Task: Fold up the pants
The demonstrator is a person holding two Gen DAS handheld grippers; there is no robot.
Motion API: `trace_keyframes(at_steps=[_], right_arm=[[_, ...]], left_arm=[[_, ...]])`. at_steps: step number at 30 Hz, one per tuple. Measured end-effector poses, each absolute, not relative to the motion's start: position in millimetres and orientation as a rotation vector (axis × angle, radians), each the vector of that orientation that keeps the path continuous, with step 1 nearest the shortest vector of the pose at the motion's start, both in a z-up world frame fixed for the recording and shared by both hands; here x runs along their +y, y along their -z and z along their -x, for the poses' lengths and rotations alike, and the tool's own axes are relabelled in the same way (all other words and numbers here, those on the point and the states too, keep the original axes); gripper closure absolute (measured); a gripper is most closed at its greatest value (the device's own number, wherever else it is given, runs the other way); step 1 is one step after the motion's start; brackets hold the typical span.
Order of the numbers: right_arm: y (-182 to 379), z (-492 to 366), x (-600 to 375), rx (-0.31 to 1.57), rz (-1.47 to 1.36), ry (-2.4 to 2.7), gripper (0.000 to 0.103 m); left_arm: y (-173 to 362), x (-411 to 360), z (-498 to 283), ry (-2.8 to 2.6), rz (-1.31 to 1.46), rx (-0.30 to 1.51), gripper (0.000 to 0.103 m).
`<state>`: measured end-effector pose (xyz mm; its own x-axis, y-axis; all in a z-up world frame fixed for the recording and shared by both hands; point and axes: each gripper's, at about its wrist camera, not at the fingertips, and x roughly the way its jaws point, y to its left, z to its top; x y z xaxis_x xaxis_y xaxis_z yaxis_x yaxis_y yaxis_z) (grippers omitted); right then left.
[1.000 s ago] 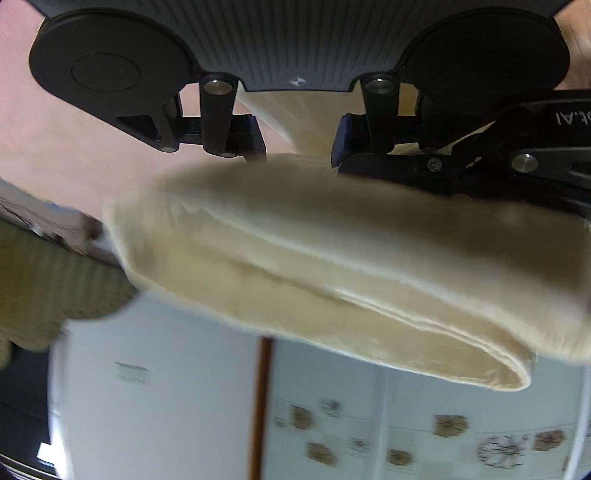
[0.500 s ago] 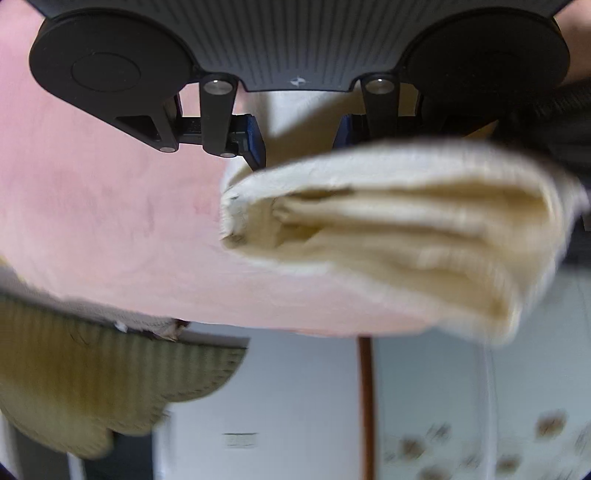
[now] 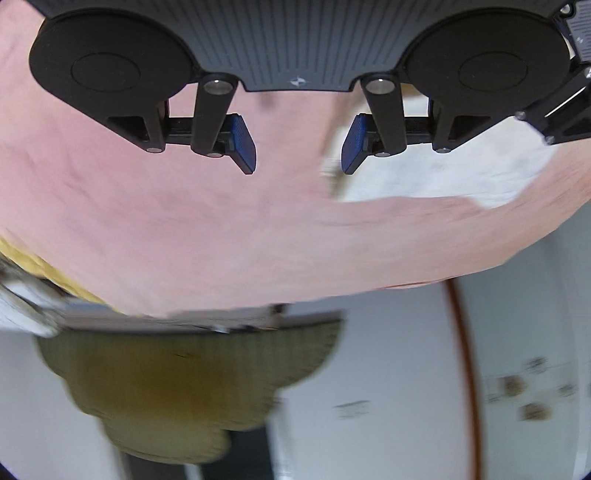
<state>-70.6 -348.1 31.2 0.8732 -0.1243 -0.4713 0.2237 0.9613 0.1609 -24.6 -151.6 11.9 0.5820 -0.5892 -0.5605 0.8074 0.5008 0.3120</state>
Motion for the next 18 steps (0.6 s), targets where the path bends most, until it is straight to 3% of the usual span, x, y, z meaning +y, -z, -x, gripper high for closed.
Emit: trace_keyframes(at_steps=[3,8,14,18], right_arm=[[-30,66,-331,0.528,-0.187,0.022,0.051],[-6,35,-309,0.632,0.002,0.137,0.028],[-22,48,-303,0.528,-0.051,0.157,0.027],[-14,39,-292,0.606,0.028,0.123,0.027]], left_arm=[[-30,-108,13,0.921,-0.47,0.477,0.014],[-52,-39,-16,0.819,-0.279,0.483,0.013],[-41,2,-59,0.583,-0.237,0.536,0.014],[-22,3,-65,0.476,-0.3,0.568,0.017]])
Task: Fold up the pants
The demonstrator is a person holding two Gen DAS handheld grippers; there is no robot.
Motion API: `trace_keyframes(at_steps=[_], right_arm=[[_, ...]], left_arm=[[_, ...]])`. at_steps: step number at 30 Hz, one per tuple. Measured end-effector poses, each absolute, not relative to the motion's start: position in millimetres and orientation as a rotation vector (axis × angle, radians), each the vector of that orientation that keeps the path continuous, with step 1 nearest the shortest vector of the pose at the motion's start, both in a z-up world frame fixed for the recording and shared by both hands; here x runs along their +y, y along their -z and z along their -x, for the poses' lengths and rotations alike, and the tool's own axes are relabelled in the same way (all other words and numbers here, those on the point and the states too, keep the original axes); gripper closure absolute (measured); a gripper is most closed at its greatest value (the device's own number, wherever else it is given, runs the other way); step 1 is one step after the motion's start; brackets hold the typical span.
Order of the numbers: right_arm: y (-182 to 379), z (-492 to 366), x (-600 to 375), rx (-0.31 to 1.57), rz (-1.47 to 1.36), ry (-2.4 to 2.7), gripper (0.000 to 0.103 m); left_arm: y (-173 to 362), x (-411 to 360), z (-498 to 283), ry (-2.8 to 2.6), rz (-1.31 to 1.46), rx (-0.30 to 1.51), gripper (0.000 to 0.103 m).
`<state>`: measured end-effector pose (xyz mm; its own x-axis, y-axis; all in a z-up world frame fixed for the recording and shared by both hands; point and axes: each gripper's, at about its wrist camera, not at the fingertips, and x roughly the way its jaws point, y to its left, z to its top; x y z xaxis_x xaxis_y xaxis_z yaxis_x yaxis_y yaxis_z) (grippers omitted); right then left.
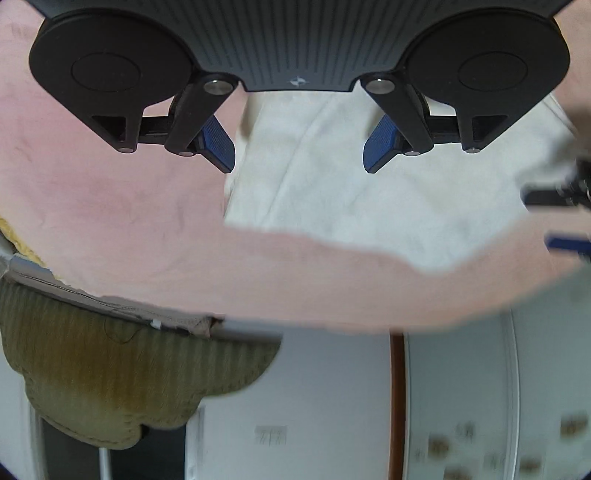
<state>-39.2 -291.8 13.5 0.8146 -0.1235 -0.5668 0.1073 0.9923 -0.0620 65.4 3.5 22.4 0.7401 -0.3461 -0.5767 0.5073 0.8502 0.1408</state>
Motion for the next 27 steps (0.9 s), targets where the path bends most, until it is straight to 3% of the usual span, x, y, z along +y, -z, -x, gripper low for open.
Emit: trace_keyframes(at_steps=[6,12,27], right_arm=[[-27,65,-271,0.523,-0.027,0.109,0.026],[-10,62,-242,0.604,0.064,-0.018,0.024],[-16,77,-265,0.585,-0.074,0.003,0.019]], left_arm=[[-30,33,-67,0.407,-0.191,0.602,0.015],[-30,32,-68,0.374,-0.182,0.658,0.015],[-27,37,-76,0.437,-0.122,0.719,0.012]])
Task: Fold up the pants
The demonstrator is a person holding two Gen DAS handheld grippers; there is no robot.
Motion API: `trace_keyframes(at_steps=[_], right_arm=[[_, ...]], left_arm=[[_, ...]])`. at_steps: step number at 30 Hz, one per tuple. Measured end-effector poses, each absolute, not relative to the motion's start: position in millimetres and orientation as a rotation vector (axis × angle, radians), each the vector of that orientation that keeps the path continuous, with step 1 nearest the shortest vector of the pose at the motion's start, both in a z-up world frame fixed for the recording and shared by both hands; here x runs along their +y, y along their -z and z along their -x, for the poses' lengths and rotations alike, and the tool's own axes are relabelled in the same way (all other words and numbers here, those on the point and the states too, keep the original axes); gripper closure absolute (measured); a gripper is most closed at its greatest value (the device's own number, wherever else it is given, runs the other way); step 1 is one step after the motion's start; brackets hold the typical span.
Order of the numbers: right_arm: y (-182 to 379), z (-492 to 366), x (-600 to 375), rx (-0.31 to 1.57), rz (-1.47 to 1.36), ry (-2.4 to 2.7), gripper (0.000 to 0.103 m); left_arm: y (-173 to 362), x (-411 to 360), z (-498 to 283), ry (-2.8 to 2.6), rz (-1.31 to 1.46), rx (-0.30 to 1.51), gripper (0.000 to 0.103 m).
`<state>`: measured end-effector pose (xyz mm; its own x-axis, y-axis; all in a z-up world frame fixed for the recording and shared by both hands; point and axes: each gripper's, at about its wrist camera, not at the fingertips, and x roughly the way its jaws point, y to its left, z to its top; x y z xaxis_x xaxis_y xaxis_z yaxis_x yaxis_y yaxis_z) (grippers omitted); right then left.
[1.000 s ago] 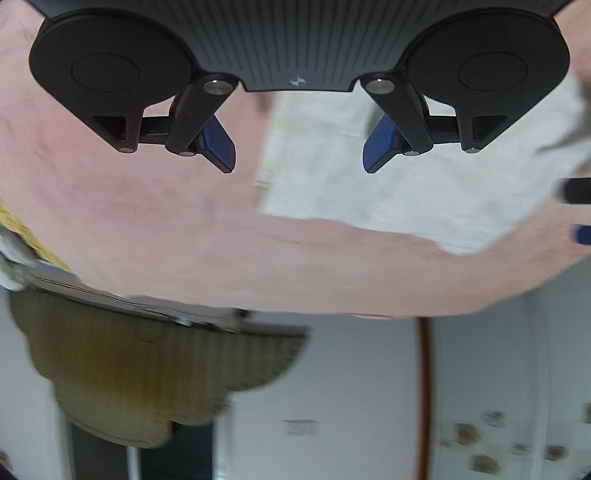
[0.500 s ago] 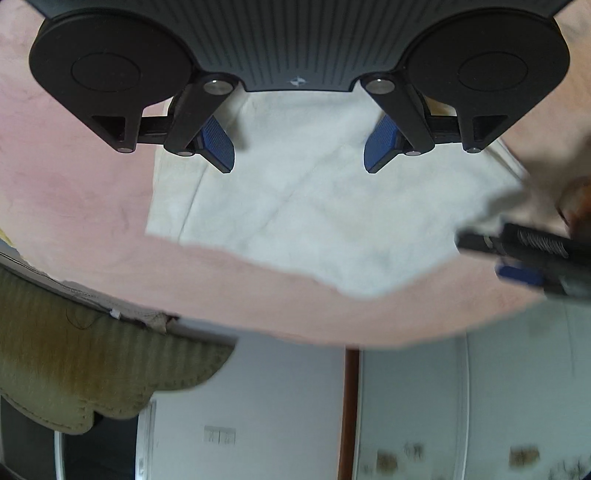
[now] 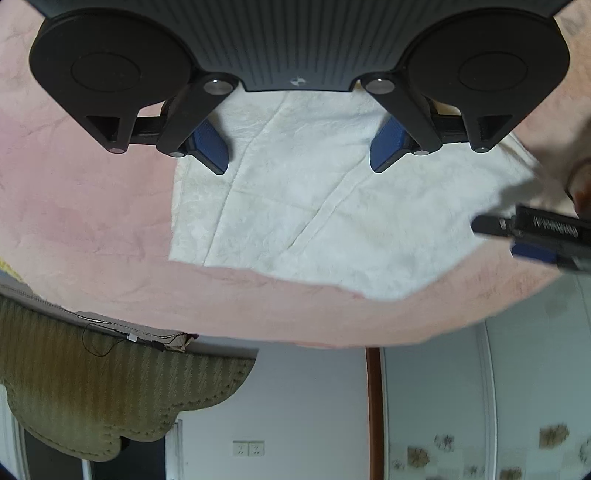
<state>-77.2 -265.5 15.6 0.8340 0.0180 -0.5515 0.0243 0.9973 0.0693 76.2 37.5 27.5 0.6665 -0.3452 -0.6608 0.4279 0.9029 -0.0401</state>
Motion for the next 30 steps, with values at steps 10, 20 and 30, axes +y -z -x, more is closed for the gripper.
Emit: trace_keyframes(at_steps=[10,20,30], right_arm=[[9,59,-370,0.66,-0.559,-0.051,0.019],[21,37,-360,0.662,-0.596,-0.155,0.063],[-30,48,-321,0.517,-0.381,-0.154,0.079]], left_arm=[[-9,65,-142,0.685,0.209,0.939,0.013],[-10,25,-122,0.675,0.046,0.886,0.06],[-47,28,-75,0.605,-0.066,0.589,0.086]])
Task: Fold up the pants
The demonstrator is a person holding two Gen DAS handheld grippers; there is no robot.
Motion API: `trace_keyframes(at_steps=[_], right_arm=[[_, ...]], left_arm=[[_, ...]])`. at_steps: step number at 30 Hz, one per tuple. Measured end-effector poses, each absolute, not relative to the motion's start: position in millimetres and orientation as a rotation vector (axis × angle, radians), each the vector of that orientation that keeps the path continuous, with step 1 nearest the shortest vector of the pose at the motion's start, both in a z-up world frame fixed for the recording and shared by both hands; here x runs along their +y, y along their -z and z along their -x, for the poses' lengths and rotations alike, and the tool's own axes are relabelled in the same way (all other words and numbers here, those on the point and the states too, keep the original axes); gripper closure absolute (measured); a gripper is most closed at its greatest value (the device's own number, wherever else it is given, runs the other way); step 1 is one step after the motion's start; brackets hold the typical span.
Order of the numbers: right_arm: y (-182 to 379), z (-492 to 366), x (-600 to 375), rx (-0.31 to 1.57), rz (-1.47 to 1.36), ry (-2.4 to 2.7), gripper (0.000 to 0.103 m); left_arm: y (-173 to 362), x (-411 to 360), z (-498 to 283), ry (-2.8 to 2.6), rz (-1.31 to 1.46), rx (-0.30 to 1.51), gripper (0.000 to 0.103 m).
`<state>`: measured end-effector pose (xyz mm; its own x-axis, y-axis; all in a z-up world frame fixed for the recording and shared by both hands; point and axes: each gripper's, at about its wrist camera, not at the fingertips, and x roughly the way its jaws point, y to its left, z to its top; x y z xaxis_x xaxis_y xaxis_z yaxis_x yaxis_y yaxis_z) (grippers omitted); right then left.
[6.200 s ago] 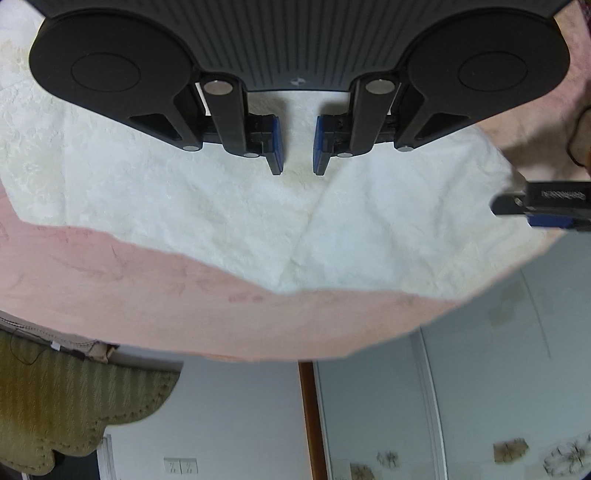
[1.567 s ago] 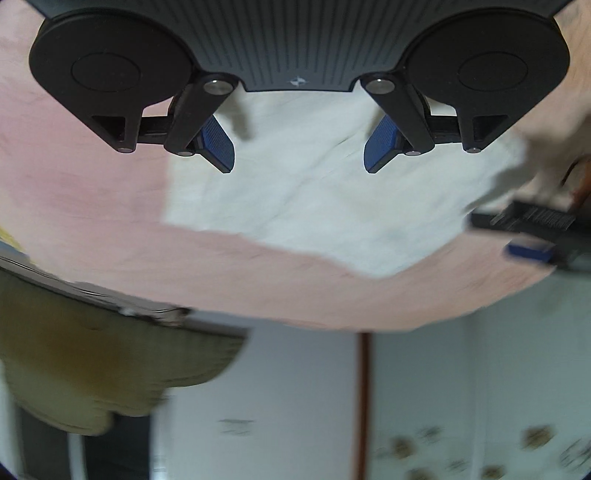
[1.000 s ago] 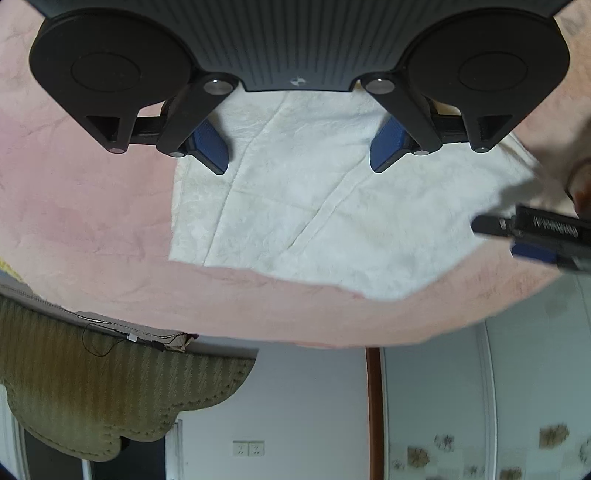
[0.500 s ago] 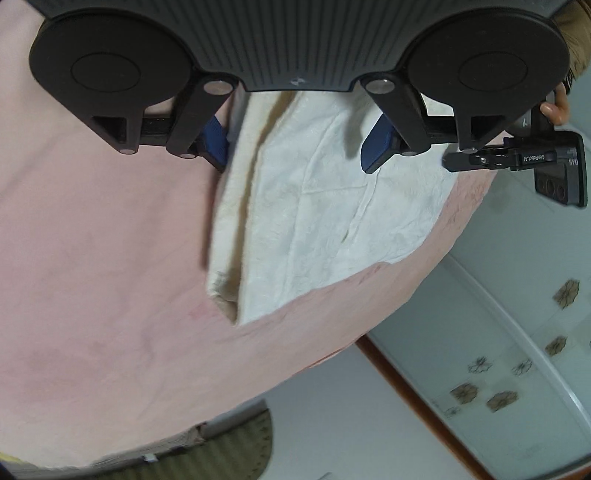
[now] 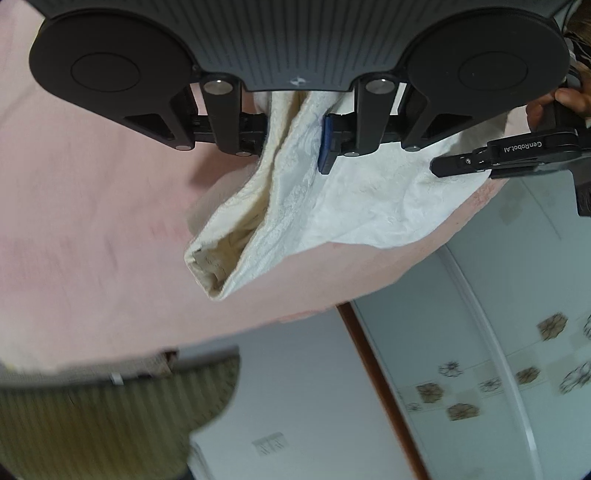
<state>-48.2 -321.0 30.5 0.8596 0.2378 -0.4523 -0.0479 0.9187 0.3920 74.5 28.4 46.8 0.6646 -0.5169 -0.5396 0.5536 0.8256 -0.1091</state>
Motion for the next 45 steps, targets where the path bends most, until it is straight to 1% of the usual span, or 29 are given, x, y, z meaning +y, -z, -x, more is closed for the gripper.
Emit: trace_keyframes(at_steps=[5,10,15,16,17,18,19,20,21,22,23,24,26,28,29,31,34,35,36,37,38,39,40,41,42,44,45], right_arm=[[-53,15,-308,0.495,-0.305,-0.192,0.079],[-62,-46,-297,0.511,-0.251,-0.2,0.079],[-46,-102,-288,0.57,-0.229,-0.185,0.079],[-40,-110,-287,0.593,-0.235,-0.177,0.078],[-32,-119,-286,0.63,-0.247,-0.161,0.075],[-23,-125,-286,0.669,-0.258,-0.13,0.068],[-16,-129,-287,0.696,-0.266,-0.097,0.062],[-10,-129,-289,0.71,-0.278,-0.063,0.054],[-8,-125,-293,0.706,-0.297,-0.049,0.052],[-8,-118,-296,0.692,-0.312,-0.031,0.051],[-12,-109,-296,0.673,-0.3,0.008,0.051],[-19,-97,-294,0.635,-0.254,0.063,0.051],[-33,-71,-281,0.535,-0.149,0.115,0.049],[-42,-48,-268,0.466,-0.115,0.0,0.049],[-42,-42,-262,0.467,-0.131,-0.097,0.05],[-32,-44,-257,0.532,-0.163,-0.146,0.05],[-14,-56,-265,0.628,-0.17,0.01,0.05],[-14,-54,-268,0.636,-0.188,0.05,0.048],[-18,-48,-270,0.616,-0.215,0.049,0.048],[-22,-41,-267,0.587,-0.226,0.022,0.048],[-26,-32,-260,0.553,-0.222,-0.003,0.048],[-29,-26,-252,0.525,-0.195,-0.01,0.045],[-30,-22,-244,0.506,-0.155,-0.014,0.042],[-29,-21,-237,0.498,-0.11,-0.02,0.035],[-24,-26,-232,0.512,-0.061,-0.01,0.031],[-12,-40,-231,0.602,-0.003,0.093,0.031],[-7,-41,-236,0.613,-0.024,0.128,0.031]], left_arm=[[-68,36,-97,0.566,-0.07,0.555,0.086],[-73,35,-147,0.5,-0.123,0.56,0.084],[-56,36,-188,0.428,-0.147,0.62,0.083],[-49,36,-195,0.415,-0.142,0.65,0.082],[-43,36,-200,0.402,-0.138,0.68,0.081],[-38,37,-205,0.385,-0.135,0.698,0.078],[-35,38,-205,0.374,-0.138,0.699,0.071],[-35,39,-203,0.366,-0.142,0.692,0.068],[-36,42,-199,0.358,-0.149,0.683,0.064],[-39,45,-195,0.35,-0.163,0.671,0.056],[-42,47,-189,0.335,-0.179,0.658,0.055],[-45,52,-182,0.304,-0.195,0.639,0.051],[-49,59,-167,0.261,-0.195,0.628,0.042],[-48,66,-161,0.255,-0.145,0.66,0.031],[-44,68,-163,0.253,-0.128,0.696,0.03],[-36,70,-170,0.236,-0.114,0.757,0.028],[-39,76,-163,0.209,-0.095,0.741,0.029],[-44,77,-156,0.203,-0.102,0.723,0.029],[-48,76,-149,0.196,-0.111,0.7,0.026],[-50,77,-144,0.189,-0.117,0.683,0.02],[-49,75,-142,0.177,-0.127,0.677,0.017],[-47,71,-141,0.165,-0.142,0.682,0.013],[-45,69,-140,0.153,-0.157,0.688,0.013],[-43,69,-138,0.144,-0.165,0.688,0.013],[-42,68,-135,0.139,-0.166,0.681,0.013],[-44,70,-127,0.132,-0.16,0.671,0.013],[-45,70,-124,0.135,-0.157,0.669,0.013]])
